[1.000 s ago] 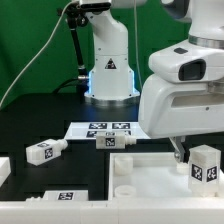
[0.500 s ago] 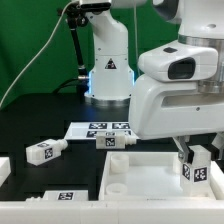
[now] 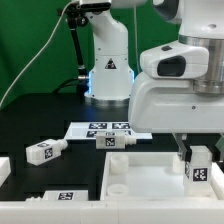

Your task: Assemble one leg

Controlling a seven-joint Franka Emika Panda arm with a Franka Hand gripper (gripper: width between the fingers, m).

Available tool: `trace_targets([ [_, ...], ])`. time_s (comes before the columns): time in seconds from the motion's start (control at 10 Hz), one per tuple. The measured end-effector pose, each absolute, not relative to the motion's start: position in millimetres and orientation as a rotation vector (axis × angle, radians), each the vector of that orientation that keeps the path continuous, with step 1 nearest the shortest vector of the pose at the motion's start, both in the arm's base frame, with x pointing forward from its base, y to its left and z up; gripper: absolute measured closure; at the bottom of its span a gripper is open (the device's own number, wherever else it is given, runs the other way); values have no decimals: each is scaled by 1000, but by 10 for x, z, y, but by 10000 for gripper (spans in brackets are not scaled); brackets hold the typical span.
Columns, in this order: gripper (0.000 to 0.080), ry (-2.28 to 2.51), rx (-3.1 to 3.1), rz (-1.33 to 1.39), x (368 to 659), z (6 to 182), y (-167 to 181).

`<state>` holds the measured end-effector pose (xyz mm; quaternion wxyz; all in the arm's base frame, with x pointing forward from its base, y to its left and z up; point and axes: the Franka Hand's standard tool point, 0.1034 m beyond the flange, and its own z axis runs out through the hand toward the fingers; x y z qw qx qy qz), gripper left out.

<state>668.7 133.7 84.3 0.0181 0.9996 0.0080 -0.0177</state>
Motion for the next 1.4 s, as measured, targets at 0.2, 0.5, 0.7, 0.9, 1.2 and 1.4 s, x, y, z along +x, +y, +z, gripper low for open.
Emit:
trace_targets([
  [0.2, 518, -277, 3097, -52, 6683, 840, 1343],
  [0.5, 517, -826, 3027, -74, 6658, 844, 1253],
  [0.7, 509, -1083, 2922, -83, 6647, 859, 1179],
  [0.9, 509, -1253, 2825, -87, 6635, 865, 1049],
  [1.2, 337, -1288, 2805, -88, 6630, 857, 1042],
  [1.4, 164, -1213, 2840, -103, 6643, 1026, 1035],
])
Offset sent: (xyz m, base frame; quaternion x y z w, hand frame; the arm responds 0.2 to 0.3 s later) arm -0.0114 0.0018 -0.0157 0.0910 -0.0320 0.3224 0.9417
